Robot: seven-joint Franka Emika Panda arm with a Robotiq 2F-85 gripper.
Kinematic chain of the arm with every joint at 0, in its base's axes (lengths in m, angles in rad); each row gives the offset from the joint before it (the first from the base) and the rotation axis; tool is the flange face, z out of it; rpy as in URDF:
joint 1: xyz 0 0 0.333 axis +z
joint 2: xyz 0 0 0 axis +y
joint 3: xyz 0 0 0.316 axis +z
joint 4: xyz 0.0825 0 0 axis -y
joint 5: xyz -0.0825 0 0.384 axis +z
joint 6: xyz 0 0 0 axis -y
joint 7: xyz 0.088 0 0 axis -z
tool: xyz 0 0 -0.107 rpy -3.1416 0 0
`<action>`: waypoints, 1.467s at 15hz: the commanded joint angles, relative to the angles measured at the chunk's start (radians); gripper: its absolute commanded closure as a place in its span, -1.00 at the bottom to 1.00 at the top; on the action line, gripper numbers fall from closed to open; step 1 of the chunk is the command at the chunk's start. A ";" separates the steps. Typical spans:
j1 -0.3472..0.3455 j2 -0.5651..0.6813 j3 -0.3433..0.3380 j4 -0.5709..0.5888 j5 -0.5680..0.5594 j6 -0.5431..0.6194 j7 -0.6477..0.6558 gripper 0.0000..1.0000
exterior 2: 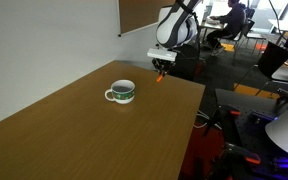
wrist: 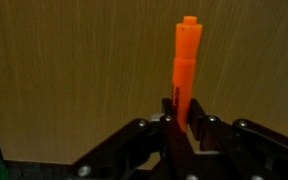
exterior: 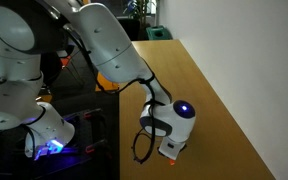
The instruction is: Remove the highlighter from the cup then move the cup backwards and move the highlighter to the right
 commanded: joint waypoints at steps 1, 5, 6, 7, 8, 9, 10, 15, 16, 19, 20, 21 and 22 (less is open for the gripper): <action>-0.030 0.057 -0.009 0.083 0.028 -0.033 0.026 0.90; -0.067 0.123 0.011 0.153 0.073 -0.008 0.023 0.90; -0.067 0.142 0.012 0.167 0.083 0.007 0.028 0.90; -0.067 0.156 0.011 0.180 0.091 0.017 0.030 0.90; -0.065 0.177 0.012 0.196 0.102 0.038 0.036 0.90; -0.062 0.189 0.009 0.206 0.109 0.050 0.038 0.90; -0.060 0.205 0.010 0.221 0.116 0.062 0.045 0.90; -0.065 0.271 0.024 0.300 0.133 0.055 0.067 0.90; -0.068 0.284 0.030 0.315 0.139 0.052 0.064 0.90; -0.079 0.309 0.044 0.349 0.154 0.045 0.055 0.90; -0.081 0.323 0.049 0.362 0.160 0.046 0.055 0.90; -0.082 0.329 0.051 0.371 0.162 0.043 0.055 0.90; -0.083 0.336 0.053 0.379 0.165 0.040 0.054 0.90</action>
